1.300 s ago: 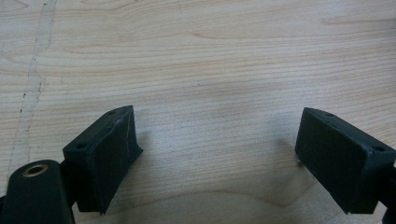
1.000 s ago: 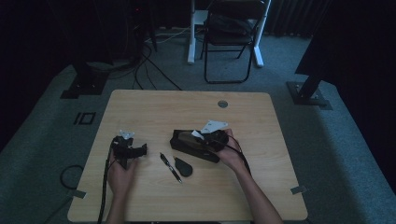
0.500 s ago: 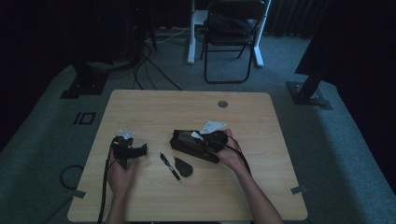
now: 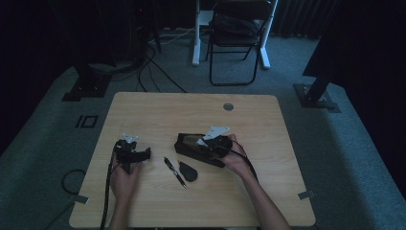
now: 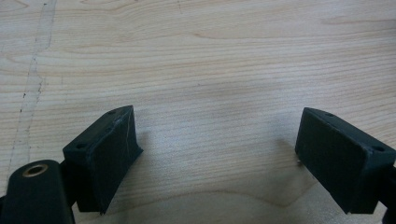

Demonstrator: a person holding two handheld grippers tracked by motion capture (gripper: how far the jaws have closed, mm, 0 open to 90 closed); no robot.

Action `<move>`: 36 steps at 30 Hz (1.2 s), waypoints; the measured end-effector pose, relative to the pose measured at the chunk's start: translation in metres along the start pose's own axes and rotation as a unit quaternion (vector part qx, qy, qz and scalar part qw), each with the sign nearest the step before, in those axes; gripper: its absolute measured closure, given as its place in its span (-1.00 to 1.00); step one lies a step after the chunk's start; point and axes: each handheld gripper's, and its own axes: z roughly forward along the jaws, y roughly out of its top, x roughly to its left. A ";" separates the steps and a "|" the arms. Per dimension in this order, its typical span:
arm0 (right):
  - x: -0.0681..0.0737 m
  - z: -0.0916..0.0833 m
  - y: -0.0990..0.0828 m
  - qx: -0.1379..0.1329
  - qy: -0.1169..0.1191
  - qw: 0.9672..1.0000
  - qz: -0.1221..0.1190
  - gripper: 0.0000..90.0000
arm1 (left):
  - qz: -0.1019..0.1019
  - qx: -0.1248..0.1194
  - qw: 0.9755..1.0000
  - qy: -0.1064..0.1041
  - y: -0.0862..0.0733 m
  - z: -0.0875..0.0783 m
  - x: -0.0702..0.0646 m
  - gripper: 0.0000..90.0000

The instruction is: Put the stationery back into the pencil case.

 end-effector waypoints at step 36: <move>0.032 -0.023 0.014 -0.049 0.008 0.999 -0.014 0.46 | 0.000 0.000 1.000 0.000 0.000 0.000 0.000 -0.71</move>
